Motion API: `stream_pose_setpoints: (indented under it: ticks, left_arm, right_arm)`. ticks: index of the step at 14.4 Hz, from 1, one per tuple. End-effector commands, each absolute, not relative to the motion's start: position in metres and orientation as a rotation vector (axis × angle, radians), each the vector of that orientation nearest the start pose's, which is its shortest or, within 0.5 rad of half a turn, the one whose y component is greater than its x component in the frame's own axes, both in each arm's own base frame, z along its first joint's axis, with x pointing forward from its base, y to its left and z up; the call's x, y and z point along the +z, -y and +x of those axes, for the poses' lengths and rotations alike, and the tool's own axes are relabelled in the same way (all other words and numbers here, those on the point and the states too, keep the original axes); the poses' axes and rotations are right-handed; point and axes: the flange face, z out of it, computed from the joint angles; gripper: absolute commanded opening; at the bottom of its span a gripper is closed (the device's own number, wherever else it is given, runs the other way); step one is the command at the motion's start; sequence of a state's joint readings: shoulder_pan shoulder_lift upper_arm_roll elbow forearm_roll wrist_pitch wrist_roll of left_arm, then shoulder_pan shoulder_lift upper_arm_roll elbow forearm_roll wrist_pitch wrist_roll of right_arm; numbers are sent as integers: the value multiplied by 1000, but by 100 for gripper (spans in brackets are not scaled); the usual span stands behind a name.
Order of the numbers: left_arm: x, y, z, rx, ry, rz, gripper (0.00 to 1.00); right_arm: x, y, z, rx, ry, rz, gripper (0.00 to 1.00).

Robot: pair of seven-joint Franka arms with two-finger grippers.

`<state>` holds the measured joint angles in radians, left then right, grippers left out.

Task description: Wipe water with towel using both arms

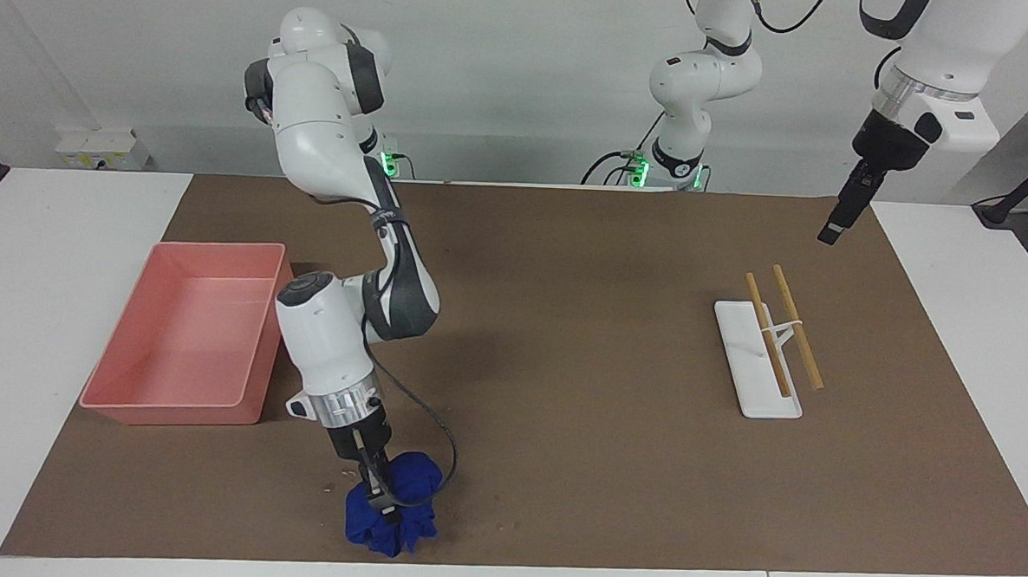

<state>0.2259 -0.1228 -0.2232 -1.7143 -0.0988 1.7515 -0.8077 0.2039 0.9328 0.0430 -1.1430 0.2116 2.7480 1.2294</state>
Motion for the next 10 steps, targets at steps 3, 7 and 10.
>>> stream_pose_setpoints:
  ticks: [3,7,10]
  left_arm:
    - [647,4,527,-217,1322,-2963,100]
    - [641,2,526,-208,1127,-3026,100]
    - [628,-19,519,-190,850,-3083,100]
  right_arm:
    - [281,-200,801,-544,-1268,-2156,0]
    - [275,-212,796,-519,-1261,-2162,0]
    - [281,-221,793,-497,-1284,-2138,0]
